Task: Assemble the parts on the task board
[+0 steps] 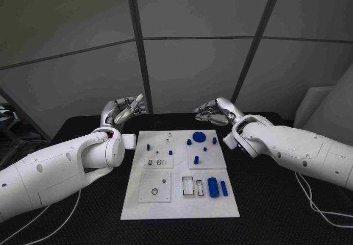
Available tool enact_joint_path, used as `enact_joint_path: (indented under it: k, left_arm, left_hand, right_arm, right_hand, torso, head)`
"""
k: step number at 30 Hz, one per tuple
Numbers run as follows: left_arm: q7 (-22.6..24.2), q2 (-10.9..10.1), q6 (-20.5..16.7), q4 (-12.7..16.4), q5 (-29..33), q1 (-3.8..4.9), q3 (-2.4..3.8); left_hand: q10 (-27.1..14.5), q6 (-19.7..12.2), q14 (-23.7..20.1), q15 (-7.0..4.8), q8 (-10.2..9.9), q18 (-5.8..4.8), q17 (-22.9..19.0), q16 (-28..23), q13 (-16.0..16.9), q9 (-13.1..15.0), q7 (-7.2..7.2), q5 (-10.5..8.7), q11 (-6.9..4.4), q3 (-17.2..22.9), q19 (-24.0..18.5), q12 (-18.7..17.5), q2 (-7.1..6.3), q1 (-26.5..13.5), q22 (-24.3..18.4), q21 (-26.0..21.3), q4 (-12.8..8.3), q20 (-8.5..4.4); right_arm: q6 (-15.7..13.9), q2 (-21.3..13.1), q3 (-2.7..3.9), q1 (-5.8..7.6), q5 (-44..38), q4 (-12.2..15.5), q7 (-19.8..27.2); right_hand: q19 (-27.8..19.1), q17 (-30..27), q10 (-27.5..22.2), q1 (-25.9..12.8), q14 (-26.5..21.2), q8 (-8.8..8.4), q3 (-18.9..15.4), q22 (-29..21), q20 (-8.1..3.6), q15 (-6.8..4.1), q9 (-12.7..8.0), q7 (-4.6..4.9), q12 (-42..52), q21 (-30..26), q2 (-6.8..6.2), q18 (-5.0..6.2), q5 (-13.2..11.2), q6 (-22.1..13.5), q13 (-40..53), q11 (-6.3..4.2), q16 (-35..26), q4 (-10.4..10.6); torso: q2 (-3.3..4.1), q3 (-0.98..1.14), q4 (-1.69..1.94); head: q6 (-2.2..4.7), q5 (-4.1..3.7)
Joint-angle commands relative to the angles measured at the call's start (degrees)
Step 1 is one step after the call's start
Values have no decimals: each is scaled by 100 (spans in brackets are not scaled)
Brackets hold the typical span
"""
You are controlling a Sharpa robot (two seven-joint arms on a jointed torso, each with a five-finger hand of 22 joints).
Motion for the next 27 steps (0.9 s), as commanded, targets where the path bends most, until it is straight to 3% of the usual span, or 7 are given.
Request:
enact_joint_path:
  k: [1, 5, 7, 13, 21, 27]
  left_arm:
    - [-128, -90, 336, 125, -292, 9, 6]
    - [-201, -235, 422, 334, -436, 9, 6]
    - [-244, -331, 466, 497, -477, 8, 7]
    - [-317, -503, 544, 875, -500, 7, 10]
    - [-346, -535, 589, 1114, -385, 6, 11]
    - [-349, -548, 606, 1183, -370, 5, 12]
  left_hand:
    - [174, 184, 246, -70, 28, -172, 15, 38, -17, 2, 188, 4, -56, -27, 271, 27, 65, 7, 38, 123, -71, -71]
    - [437, 383, 601, -178, 2, -182, 36, 30, -28, -34, 117, 4, -129, -88, 650, -16, 92, 39, 77, 271, -206, -187]
    - [561, 465, 759, -216, -4, -177, 63, 44, -22, -45, 106, 7, -172, -110, 803, -20, 104, 50, 100, 339, -256, -239]
    - [641, 526, 859, -245, -37, -186, 81, 7, -27, -64, 94, 7, -186, -140, 922, -67, 118, 57, 113, 387, -316, -280]
    - [646, 531, 868, -246, -57, -189, 83, -19, -31, -73, 90, 7, -187, -154, 951, -95, 119, 51, 116, 398, -332, -287]
    - [643, 531, 870, -246, -68, -191, 83, -33, -33, -77, 90, 7, -186, -159, 964, -111, 122, 52, 117, 403, -342, -290]
  right_arm:
    - [98, -15, 8, 86, -1429, -25, -448]
    - [329, 1, 8, 189, -2138, -78, -812]
    - [478, 13, 9, 241, -2554, -80, -1025]
    - [864, 29, 10, 312, -3507, 50, -1543]
    - [1212, 98, 10, 345, -4279, 199, -1968]
    - [1371, 140, 10, 351, -4487, 252, -2052]
  right_hand:
    - [448, 68, 572, -24, 716, -92, 390, 163, -200, -198, 5, -110, -132, 405, -227, 65, 31, 524, 11, -135, 5, -177]
    - [730, 186, 668, -66, 1188, -131, 383, 352, -348, -340, 7, -159, -135, 762, -320, 67, -14, 608, 14, -200, 166, -179]
    - [957, 305, 725, -82, 1575, -153, 350, 528, -477, -450, 7, -194, -136, 1079, -378, 69, -54, 663, 15, -260, 333, -170]
    - [1276, 655, 865, -131, 2324, -217, 315, 945, -724, -623, 4, -284, -138, 1788, -490, 58, -63, 752, 20, -365, 774, -114]
    - [1212, 1124, 720, -228, 2385, -275, 362, 1269, -763, -634, -4, -319, -144, 2278, -632, 50, -91, 685, 17, -379, 1328, 37]
    - [1134, 1491, 606, -229, 2363, -272, 391, 1488, -744, -634, -2, -321, -139, 2608, -720, 51, -118, 618, 23, -369, 1781, 175]
  torso:
    - [137, -14, 44]
    - [239, -20, 68]
    - [339, -33, 89]
    - [536, -61, 126]
    - [730, -82, 176]
    - [798, -93, 191]
  head:
    - [-3, -13]
    - [24, -40]
    - [55, -57]
    - [141, -83]
    - [220, -112]
    - [247, -143]
